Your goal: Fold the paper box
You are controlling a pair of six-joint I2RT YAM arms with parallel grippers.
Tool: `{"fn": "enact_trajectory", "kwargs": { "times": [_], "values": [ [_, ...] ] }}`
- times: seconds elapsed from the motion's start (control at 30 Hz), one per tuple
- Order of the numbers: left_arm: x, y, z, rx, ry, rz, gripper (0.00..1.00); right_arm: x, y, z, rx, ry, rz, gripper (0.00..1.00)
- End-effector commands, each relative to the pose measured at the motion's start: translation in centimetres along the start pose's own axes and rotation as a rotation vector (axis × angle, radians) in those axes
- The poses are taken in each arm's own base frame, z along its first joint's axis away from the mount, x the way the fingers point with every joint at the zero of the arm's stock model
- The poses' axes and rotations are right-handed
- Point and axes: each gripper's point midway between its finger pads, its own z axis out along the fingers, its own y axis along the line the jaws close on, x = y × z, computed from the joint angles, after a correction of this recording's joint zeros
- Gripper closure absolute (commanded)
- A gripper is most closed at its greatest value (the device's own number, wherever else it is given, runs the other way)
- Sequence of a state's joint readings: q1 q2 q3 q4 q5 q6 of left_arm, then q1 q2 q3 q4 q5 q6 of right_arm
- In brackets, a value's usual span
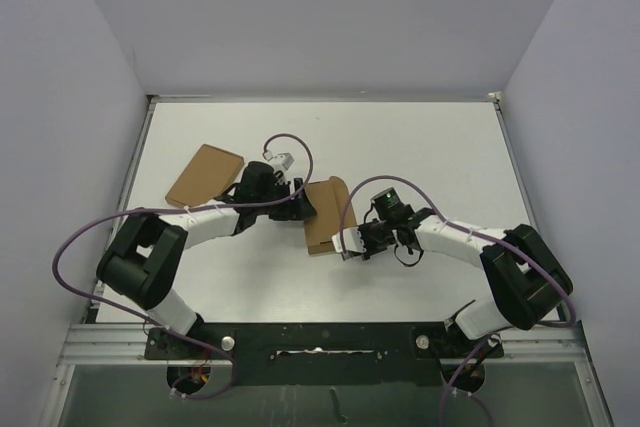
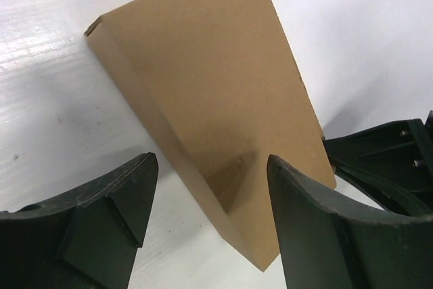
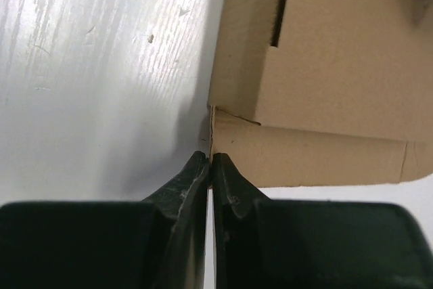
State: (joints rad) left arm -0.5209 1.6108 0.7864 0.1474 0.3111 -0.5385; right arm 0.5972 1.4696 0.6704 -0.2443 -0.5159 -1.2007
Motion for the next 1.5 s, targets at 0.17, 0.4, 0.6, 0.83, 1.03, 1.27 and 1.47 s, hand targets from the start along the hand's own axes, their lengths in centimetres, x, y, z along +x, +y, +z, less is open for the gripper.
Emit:
{"fn": "enact_trajectory", "kwargs": {
  "times": [0.17, 0.4, 0.6, 0.83, 1.03, 1.27, 1.47],
  "values": [
    [-1.2, -1.2, 0.7, 0.026, -0.008, 0.021, 0.36, -1.5, -1.3, -0.2, -0.002, -0.049, 0.079, 0.94],
    [-0.7, -0.9, 0.9, 0.018, 0.013, 0.014, 0.41, -2.1, -1.0, -0.4, -0.018, -0.073, 0.083, 0.89],
    [-0.4, -0.6, 1.3, 0.007, 0.032, 0.007, 0.43, -2.6, -0.8, -0.6, -0.023, -0.100, 0.085, 0.85],
    [0.0, -0.3, 1.4, 0.000, 0.043, 0.004, 0.45, -3.1, -0.7, -0.7, -0.029, -0.119, 0.086, 0.87],
    [0.2, -0.2, 1.4, -0.003, 0.050, 0.003, 0.48, -2.6, -1.2, -0.7, -0.010, -0.100, 0.130, 0.97],
    [0.6, 0.3, 1.3, -0.006, 0.057, -0.007, 0.51, -1.6, -1.8, -0.8, -0.011, -0.071, 0.272, 1.00],
    [0.8, 0.7, 1.4, -0.009, 0.061, -0.017, 0.51, -1.6, -1.4, -0.4, -0.060, -0.071, 0.335, 1.00]
  ]
}}
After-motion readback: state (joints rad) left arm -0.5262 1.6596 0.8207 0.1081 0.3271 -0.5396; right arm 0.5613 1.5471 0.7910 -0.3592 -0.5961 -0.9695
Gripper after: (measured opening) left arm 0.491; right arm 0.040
